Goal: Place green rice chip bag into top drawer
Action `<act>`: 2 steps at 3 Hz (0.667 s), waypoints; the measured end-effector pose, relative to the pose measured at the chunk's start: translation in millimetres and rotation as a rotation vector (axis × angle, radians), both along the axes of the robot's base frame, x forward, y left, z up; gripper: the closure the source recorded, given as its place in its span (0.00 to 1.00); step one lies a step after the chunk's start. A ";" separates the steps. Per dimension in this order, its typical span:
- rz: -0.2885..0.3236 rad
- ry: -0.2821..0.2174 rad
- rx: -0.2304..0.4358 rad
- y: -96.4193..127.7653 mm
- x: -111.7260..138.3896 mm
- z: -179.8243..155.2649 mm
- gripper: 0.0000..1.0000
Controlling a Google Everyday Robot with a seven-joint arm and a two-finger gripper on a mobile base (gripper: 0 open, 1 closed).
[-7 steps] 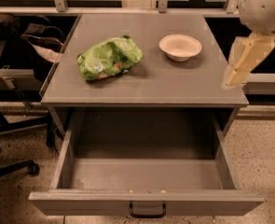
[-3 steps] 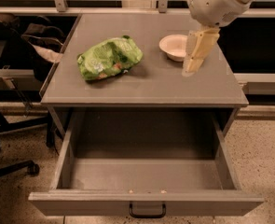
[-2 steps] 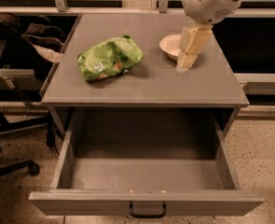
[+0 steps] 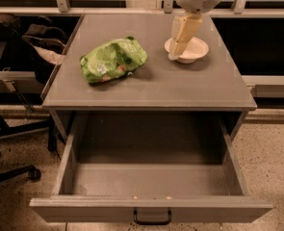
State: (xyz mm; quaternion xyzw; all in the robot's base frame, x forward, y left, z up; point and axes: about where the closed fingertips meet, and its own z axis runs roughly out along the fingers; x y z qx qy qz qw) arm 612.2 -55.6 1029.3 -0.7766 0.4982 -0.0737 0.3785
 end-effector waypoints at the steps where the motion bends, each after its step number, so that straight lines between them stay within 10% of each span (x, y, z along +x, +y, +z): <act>1: 0.011 0.015 0.013 14.7 24.9 -6.3 0.00; 2: 0.032 0.044 0.021 28.7 43.3 -13.3 0.00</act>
Offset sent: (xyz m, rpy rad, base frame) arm 0.0661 0.0419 -0.0170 0.0313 0.0741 0.0512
